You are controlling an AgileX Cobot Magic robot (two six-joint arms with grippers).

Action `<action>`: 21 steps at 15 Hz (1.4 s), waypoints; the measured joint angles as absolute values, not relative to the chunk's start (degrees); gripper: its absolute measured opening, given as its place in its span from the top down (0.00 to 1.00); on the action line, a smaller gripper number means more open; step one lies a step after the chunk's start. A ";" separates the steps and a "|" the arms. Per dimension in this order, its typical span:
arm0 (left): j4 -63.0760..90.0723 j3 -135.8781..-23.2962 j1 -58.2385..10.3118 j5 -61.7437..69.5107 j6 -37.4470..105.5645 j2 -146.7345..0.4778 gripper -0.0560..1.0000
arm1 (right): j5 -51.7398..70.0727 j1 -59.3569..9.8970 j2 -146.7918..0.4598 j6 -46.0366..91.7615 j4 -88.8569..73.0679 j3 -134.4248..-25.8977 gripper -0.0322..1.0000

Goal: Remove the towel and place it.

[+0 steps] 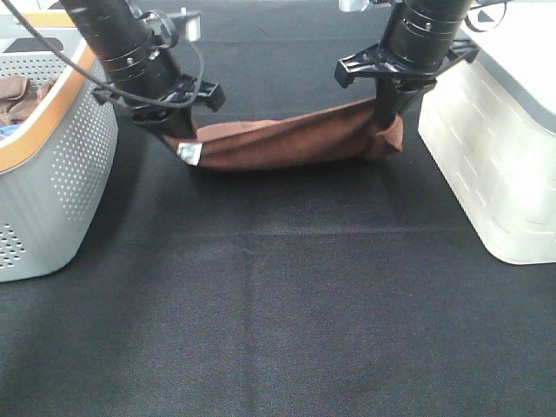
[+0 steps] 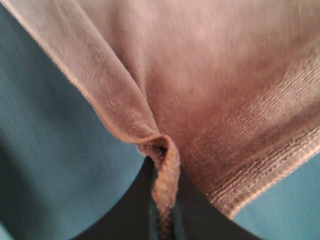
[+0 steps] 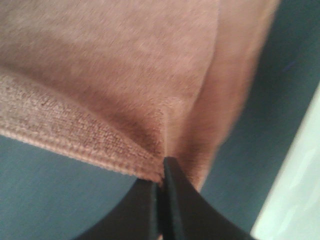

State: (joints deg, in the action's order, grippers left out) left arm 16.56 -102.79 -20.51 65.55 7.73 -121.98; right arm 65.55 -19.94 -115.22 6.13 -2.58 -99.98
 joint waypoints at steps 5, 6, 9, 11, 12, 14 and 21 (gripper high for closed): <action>15.07 -100.15 -21.94 68.75 6.82 -121.93 0.95 | 69.27 -19.71 -115.16 7.33 -7.96 -96.14 0.97; 14.44 -98.03 -23.26 68.75 6.70 -121.93 0.95 | 69.39 -19.71 -115.16 7.33 -8.65 -94.42 0.97; 11.40 -91.90 -26.47 68.81 3.72 -121.93 0.95 | 69.44 -19.65 -115.11 7.45 -11.29 -86.92 0.97; 11.34 -90.07 -26.53 68.81 2.29 -121.93 0.95 | 68.18 -19.65 -115.11 7.62 -12.78 -83.08 0.97; 11.40 -89.38 -26.53 68.81 2.12 -121.93 0.95 | 67.61 -19.65 -115.11 7.73 -13.41 -81.13 0.95; 11.40 -88.81 -26.53 68.87 2.12 -121.93 0.83 | 66.35 -19.65 -115.11 7.73 -14.55 -77.86 0.77; 12.49 -88.75 -26.53 69.10 2.12 -121.47 0.30 | 69.04 -19.65 -115.11 7.73 -17.36 -77.06 0.19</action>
